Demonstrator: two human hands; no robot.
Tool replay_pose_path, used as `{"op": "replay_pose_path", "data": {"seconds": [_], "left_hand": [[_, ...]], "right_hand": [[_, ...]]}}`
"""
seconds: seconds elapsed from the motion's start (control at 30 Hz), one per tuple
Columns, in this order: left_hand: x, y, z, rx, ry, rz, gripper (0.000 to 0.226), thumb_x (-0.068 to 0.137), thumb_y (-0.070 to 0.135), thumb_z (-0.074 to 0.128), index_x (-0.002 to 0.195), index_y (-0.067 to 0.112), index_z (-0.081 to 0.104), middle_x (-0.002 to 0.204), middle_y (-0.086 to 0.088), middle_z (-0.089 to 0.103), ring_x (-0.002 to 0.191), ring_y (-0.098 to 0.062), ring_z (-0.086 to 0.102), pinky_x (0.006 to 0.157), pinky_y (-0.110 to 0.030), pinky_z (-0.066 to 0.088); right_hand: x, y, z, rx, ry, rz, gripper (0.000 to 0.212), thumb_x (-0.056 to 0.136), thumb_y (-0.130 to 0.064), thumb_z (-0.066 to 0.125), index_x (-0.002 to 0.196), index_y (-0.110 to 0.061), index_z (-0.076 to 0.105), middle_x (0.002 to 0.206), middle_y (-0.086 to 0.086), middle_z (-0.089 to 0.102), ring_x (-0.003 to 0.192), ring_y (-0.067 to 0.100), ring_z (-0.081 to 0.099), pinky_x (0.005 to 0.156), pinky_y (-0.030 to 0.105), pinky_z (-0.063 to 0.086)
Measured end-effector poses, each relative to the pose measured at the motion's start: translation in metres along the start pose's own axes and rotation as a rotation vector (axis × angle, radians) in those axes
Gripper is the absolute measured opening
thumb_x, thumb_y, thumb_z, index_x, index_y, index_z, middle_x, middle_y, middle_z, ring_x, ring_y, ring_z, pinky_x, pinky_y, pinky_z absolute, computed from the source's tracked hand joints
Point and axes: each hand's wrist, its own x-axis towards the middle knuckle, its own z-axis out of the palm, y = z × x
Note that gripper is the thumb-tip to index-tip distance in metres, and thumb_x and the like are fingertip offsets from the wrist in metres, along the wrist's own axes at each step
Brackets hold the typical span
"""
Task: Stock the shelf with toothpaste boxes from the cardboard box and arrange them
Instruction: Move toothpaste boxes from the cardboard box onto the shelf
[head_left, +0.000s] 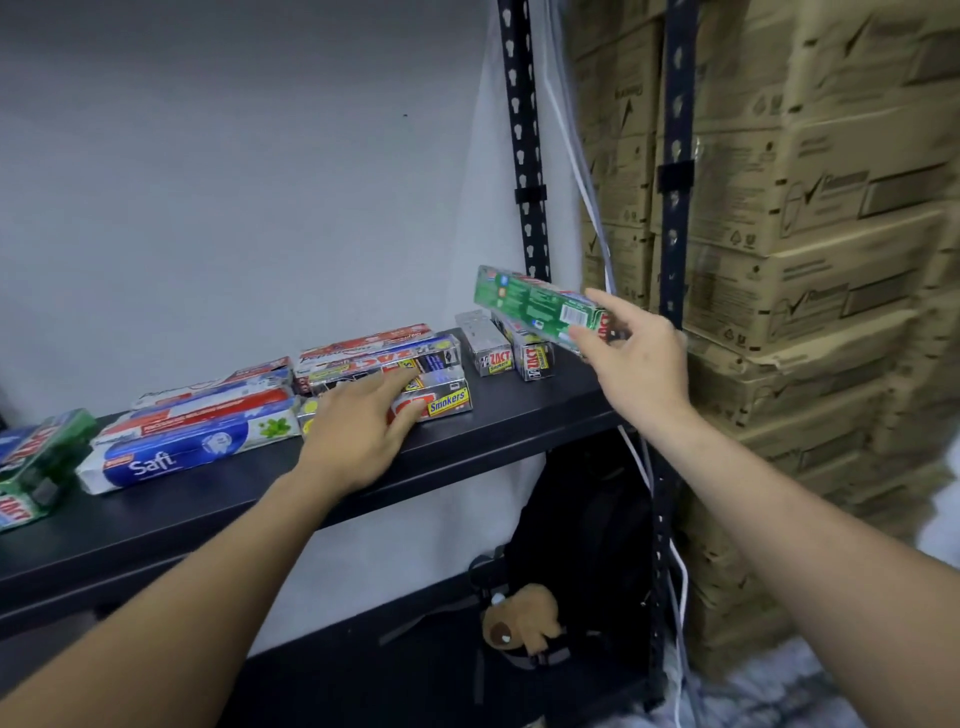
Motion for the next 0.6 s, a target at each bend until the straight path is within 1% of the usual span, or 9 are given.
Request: {"op": "replay_pose_path", "data": {"seconds": [0.03,0.07,0.1,0.13,0.23,0.3,0.37,0.47,0.6], "left_hand": [[0.000,-0.001,0.002,-0.009,0.016,-0.004,0.065,0.095,0.065,0.019,0.144,0.032,0.045,0.145,0.003,0.053,0.131,-0.023,0.049,0.108,-0.045,0.037],[0.000,-0.001,0.003,-0.017,0.026,-0.009,0.062,0.096,0.063,0.020,0.144,0.032,0.045,0.145,0.005,0.053,0.132,-0.021,0.048,0.108,-0.044,0.035],[-0.001,-0.002,0.004,-0.023,0.031,-0.016,0.060,0.097,0.060,0.021,0.145,0.033,0.046,0.145,0.006,0.052,0.133,-0.020,0.047,0.108,-0.044,0.033],[-0.001,-0.002,0.005,-0.029,0.035,-0.021,0.059,0.098,0.058,0.022,0.145,0.033,0.046,0.146,0.007,0.051,0.135,-0.019,0.045,0.108,-0.043,0.031],[-0.002,-0.003,0.006,-0.039,0.046,-0.018,0.058,0.098,0.056,0.022,0.146,0.033,0.045,0.148,0.008,0.049,0.137,-0.016,0.042,0.110,-0.043,0.028],[-0.002,-0.005,0.009,-0.043,0.049,-0.019,0.058,0.099,0.057,0.021,0.147,0.034,0.044,0.149,0.009,0.047,0.140,-0.015,0.039,0.111,-0.043,0.027],[-0.001,-0.007,0.011,-0.050,0.044,-0.030,0.058,0.098,0.059,0.020,0.147,0.037,0.042,0.151,0.010,0.044,0.142,-0.017,0.035,0.114,-0.045,0.025],[0.000,-0.008,0.013,-0.061,0.057,-0.037,0.059,0.098,0.059,0.020,0.147,0.037,0.042,0.152,0.009,0.043,0.142,-0.020,0.034,0.115,-0.048,0.026],[0.000,-0.007,0.012,-0.046,0.071,-0.037,0.056,0.099,0.058,0.022,0.147,0.036,0.043,0.150,0.007,0.046,0.139,-0.021,0.037,0.113,-0.047,0.026]], "right_hand": [[0.003,0.003,0.000,-0.041,0.027,-0.014,0.047,0.083,-0.041,0.072,0.128,-0.039,0.062,0.078,-0.010,0.071,0.094,0.026,0.064,0.093,0.016,0.046],[0.005,0.005,0.000,-0.079,0.046,-0.020,0.047,0.085,-0.039,0.071,0.131,-0.036,0.061,0.079,-0.008,0.071,0.095,0.022,0.062,0.089,0.002,0.037],[0.005,0.005,0.002,-0.116,0.063,-0.028,0.046,0.087,-0.036,0.070,0.133,-0.033,0.061,0.082,-0.005,0.070,0.093,0.019,0.060,0.083,-0.002,0.033],[0.005,0.004,0.004,-0.150,0.080,-0.034,0.046,0.089,-0.032,0.069,0.134,-0.030,0.060,0.086,-0.001,0.069,0.092,0.017,0.057,0.082,0.002,0.036],[0.005,0.005,0.014,-0.260,0.113,-0.020,0.044,0.091,-0.027,0.068,0.134,-0.026,0.060,0.109,0.007,0.069,0.108,0.023,0.057,0.095,0.029,0.045],[0.008,0.012,0.021,-0.311,0.069,-0.005,0.042,0.091,-0.027,0.069,0.132,-0.026,0.062,0.112,0.009,0.068,0.107,0.027,0.059,0.095,0.037,0.051],[0.012,0.019,0.027,-0.381,0.003,-0.015,0.043,0.089,-0.028,0.071,0.131,-0.026,0.062,0.111,0.009,0.069,0.100,0.027,0.063,0.091,0.041,0.054],[0.017,0.022,0.035,-0.428,-0.097,0.003,0.048,0.090,-0.026,0.069,0.137,-0.024,0.057,0.116,0.010,0.068,0.105,0.029,0.062,0.093,0.040,0.053],[0.024,0.021,0.040,-0.474,-0.125,0.048,0.048,0.093,-0.024,0.065,0.140,-0.029,0.053,0.120,0.010,0.066,0.108,0.032,0.061,0.091,0.038,0.052]]}}
